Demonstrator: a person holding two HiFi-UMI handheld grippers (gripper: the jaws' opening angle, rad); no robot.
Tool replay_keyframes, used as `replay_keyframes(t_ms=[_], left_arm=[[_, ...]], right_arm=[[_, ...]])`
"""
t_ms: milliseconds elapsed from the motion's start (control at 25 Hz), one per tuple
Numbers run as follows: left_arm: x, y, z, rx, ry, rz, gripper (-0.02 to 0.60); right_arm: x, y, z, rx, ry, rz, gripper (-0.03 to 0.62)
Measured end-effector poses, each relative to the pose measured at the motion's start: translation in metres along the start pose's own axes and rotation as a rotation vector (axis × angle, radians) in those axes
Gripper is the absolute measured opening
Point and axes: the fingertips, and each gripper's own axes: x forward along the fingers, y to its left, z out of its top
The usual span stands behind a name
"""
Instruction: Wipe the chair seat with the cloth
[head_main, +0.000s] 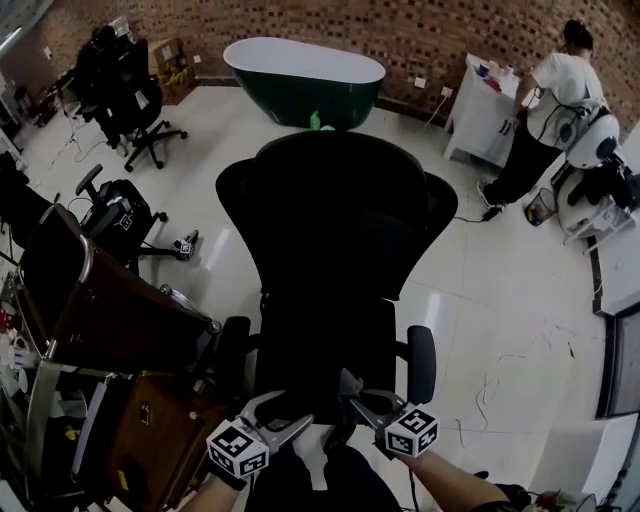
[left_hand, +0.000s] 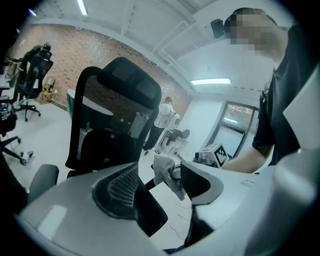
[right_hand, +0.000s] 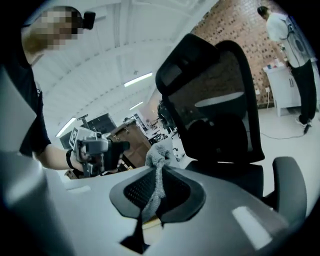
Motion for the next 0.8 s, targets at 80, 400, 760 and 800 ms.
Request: replay_keyframes(t_ms=[80,400,760,800], left_arm=[[-0.015,-0.026,0.011,-0.008,-0.009,-0.005,0.288],[-0.091,-0.079,0.02,0.049,-0.081,-0.062,0.287],[-0.232,-0.133,-0.028,0.131,-0.108,-0.145,0.287],[-0.244,-0.138,-0.033,0.129,-0.11,-0.151,0.287]], right_arm=[[-0.024,0.027,0.023,-0.022,-0.04,0.005,0.037],[-0.067,0.123,0.073,-0.094,-0.207,-0.014,0.037],[-0.116,0.272,0.032,-0.051,-0.417,-0.112,0.037],[-0.125,0.285,0.027,-0.055,-0.429,-0.128,0.037]])
